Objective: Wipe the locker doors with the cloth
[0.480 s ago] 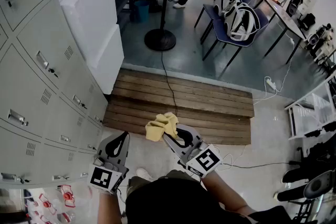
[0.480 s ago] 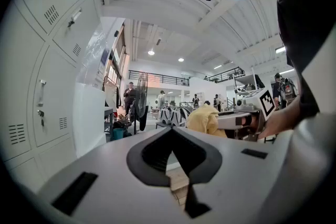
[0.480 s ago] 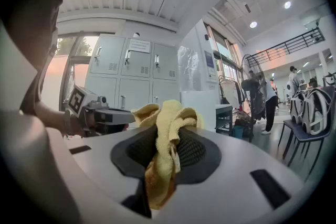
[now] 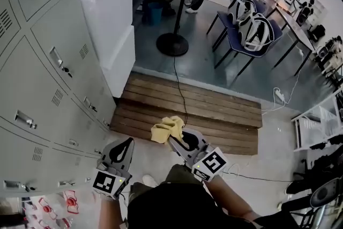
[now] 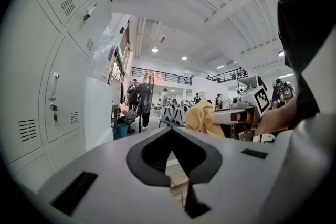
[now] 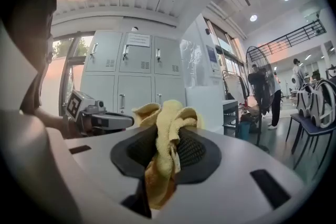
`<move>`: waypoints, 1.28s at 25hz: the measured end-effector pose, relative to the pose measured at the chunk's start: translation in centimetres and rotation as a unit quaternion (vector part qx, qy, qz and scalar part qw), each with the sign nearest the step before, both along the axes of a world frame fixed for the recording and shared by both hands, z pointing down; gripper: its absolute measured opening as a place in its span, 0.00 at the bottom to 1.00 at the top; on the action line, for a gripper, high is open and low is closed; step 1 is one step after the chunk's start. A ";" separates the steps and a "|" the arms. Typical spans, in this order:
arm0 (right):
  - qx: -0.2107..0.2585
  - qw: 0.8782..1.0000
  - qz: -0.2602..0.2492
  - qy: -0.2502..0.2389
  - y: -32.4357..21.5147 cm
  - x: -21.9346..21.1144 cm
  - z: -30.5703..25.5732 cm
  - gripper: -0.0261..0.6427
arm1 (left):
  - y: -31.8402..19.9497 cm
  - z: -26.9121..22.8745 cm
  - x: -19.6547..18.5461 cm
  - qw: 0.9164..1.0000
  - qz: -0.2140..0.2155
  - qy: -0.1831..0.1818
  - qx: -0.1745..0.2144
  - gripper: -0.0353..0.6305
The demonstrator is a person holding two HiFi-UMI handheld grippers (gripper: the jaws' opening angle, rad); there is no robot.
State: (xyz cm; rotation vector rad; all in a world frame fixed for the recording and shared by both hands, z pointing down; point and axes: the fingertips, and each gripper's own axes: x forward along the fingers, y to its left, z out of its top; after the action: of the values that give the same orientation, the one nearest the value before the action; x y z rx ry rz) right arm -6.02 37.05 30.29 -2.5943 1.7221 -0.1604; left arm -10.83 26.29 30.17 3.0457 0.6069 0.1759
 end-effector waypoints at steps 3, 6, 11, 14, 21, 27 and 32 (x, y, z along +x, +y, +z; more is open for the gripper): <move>-0.003 1.000 -0.007 -0.002 -2.2 0.2 0.3 0.19 | -2.0 0.9 -0.2 1.000 -0.011 -0.008 0.009 0.06; -0.008 1.000 -0.014 -0.010 -4.2 1.2 0.7 0.19 | -3.7 1.7 0.2 0.999 -0.027 -0.019 0.006 0.06; -0.013 0.999 -0.028 -0.022 -7.1 3.8 1.8 0.19 | -7.2 3.5 2.0 0.998 -0.055 -0.023 0.009 0.06; -0.016 0.999 -0.037 -0.028 -8.7 6.4 2.4 0.19 | -9.1 4.1 4.2 0.997 -0.074 -0.023 0.016 0.06; -0.011 0.996 -0.067 -0.052 -12.0 14.2 3.6 0.19 | -12.4 5.1 11.1 0.990 -0.124 -0.062 0.037 0.06; -0.013 0.990 -0.119 -0.076 -14.8 20.5 5.2 0.19 | -14.7 5.5 15.4 0.978 -0.184 -0.080 0.052 0.06; -0.017 0.982 -0.164 -0.091 -18.5 24.2 7.0 0.19 | -16.9 6.1 17.2 0.964 -0.239 -0.108 0.046 0.06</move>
State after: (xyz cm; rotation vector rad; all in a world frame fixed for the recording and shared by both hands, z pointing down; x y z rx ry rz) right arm 18.17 18.56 37.28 -2.2138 2.0736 -0.4213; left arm 6.33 9.41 36.28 3.0862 -0.1567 0.5181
